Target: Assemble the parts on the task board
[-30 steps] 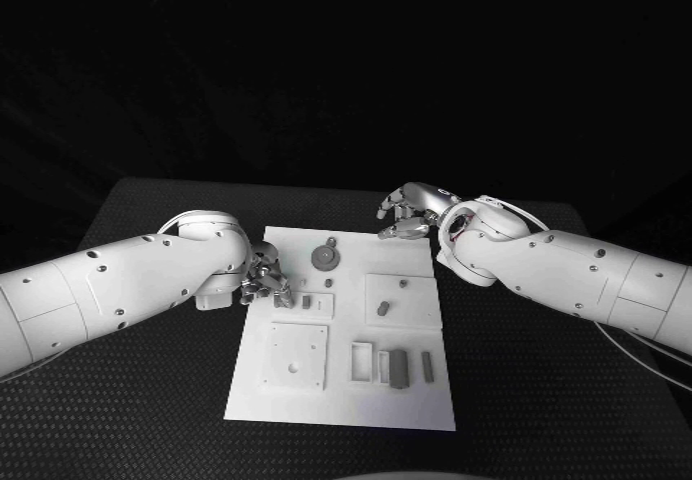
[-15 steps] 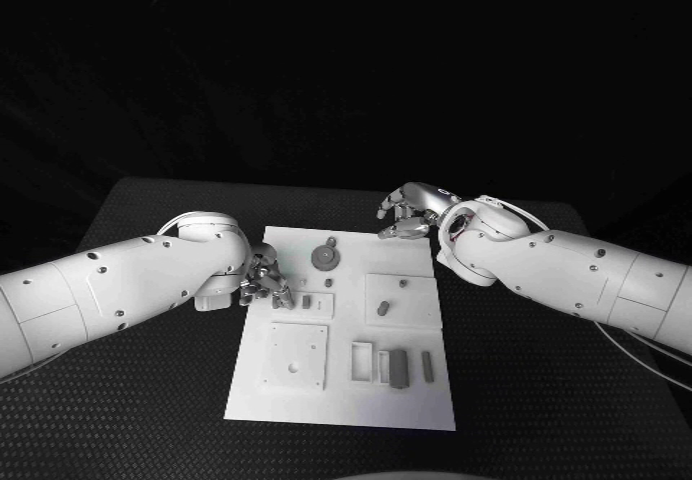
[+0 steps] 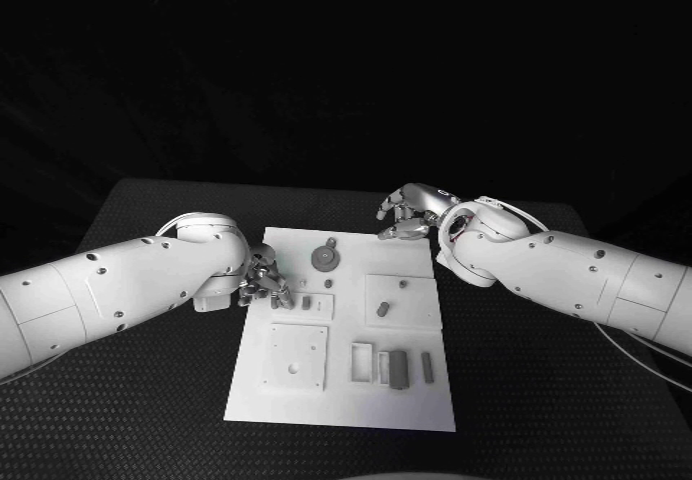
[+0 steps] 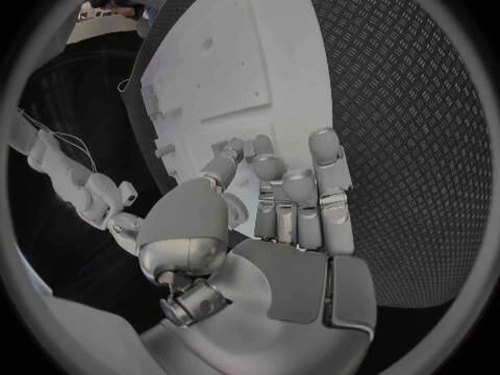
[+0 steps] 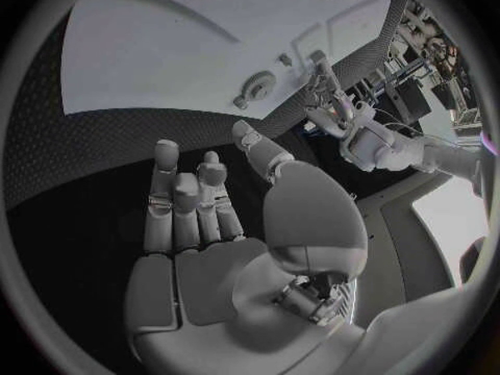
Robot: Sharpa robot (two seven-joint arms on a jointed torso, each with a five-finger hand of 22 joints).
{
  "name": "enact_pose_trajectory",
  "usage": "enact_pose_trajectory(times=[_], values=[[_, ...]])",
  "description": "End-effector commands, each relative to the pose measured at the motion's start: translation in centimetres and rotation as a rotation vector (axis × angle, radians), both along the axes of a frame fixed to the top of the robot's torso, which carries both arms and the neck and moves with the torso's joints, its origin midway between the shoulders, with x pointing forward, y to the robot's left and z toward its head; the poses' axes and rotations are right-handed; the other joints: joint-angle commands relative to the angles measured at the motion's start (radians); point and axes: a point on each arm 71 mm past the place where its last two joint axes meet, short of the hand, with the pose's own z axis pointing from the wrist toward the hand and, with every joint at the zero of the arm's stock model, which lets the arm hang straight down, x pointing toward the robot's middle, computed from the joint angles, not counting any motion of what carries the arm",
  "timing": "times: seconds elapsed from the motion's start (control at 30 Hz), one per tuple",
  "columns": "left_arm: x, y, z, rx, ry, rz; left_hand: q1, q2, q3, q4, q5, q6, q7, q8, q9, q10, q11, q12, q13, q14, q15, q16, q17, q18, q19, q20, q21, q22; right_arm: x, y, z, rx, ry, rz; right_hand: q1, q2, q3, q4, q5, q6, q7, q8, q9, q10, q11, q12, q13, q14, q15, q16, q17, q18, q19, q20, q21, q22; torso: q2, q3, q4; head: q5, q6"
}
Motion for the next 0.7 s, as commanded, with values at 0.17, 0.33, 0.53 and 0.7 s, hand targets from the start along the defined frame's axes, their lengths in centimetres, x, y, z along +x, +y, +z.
enact_pose_trajectory(times=[0.17,0.33,0.53,0.7], values=[[0.02,-0.03,-0.08,-0.01,0.001,0.013,-0.01,-0.002,-0.009,0.0,0.002,-0.008,-0.002,-0.004,-0.002,-0.006,0.0,0.005,0.001,0.001,-0.008,0.001,-0.001,-0.003,-0.003,-0.006,-0.004,0.015,-0.03,0.13,-0.06,-0.005,0.004,0.011,-0.008,-0.002,0.006,0.001,0.0,0.0,0.006,-0.004,-0.001,-0.004,0.002,0.002,-0.001,0.001,-0.003,-0.004,-0.002,0.007,-0.004,0.001,-0.005,0.018,0.0,0.0005,-0.0003,-0.001,0.0],[0.13,-0.11,0.03,-0.017,-0.002,0.017,-0.012,-0.004,-0.012,-0.001,0.002,-0.008,-0.002,-0.004,-0.002,-0.006,-0.001,0.005,0.002,0.001,-0.009,0.001,-0.001,-0.002,-0.003,-0.007,-0.005,0.015,-0.04,0.14,-0.06,-0.004,0.004,0.012,-0.008,-0.002,0.006,0.001,0.0,0.0,0.006,-0.004,-0.001,-0.004,0.002,0.002,-0.001,0.001,-0.002,-0.004,-0.002,0.007,-0.004,0.001,-0.005,0.018,0.0,0.0002,0.0,-0.001,0.0],[0.31,-0.13,0.25,-0.027,-0.005,0.024,-0.014,-0.005,-0.015,-0.002,0.002,-0.008,-0.003,-0.003,-0.002,-0.006,-0.001,0.005,0.002,0.001,-0.009,0.002,-0.001,-0.002,-0.003,-0.007,-0.005,0.015,-0.04,0.19,-0.07,-0.004,0.004,0.013,-0.008,-0.002,0.006,0.001,0.0,0.0,0.006,-0.004,-0.001,-0.004,0.002,0.002,-0.001,0.001,-0.002,-0.004,-0.002,0.007,-0.004,0.001,-0.005,0.018,0.0,0.0002,0.0,-0.002,0.001],[0.41,-0.15,0.39,-0.034,-0.006,0.028,-0.015,-0.006,-0.017,-0.003,0.002,-0.008,-0.003,-0.003,-0.002,-0.006,-0.001,0.005,0.002,0.001,-0.009,0.002,-0.001,-0.002,-0.003,-0.007,-0.005,0.015,-0.04,0.21,-0.07,-0.004,0.004,0.013,-0.008,-0.002,0.006,0.001,0.0,-0.001,0.006,-0.004,-0.001,-0.004,0.002,0.002,-0.001,0.001,-0.002,-0.004,-0.002,0.007,-0.004,0.001,-0.005,0.018,0.0,0.0,0.0004,-0.001,0.001]])
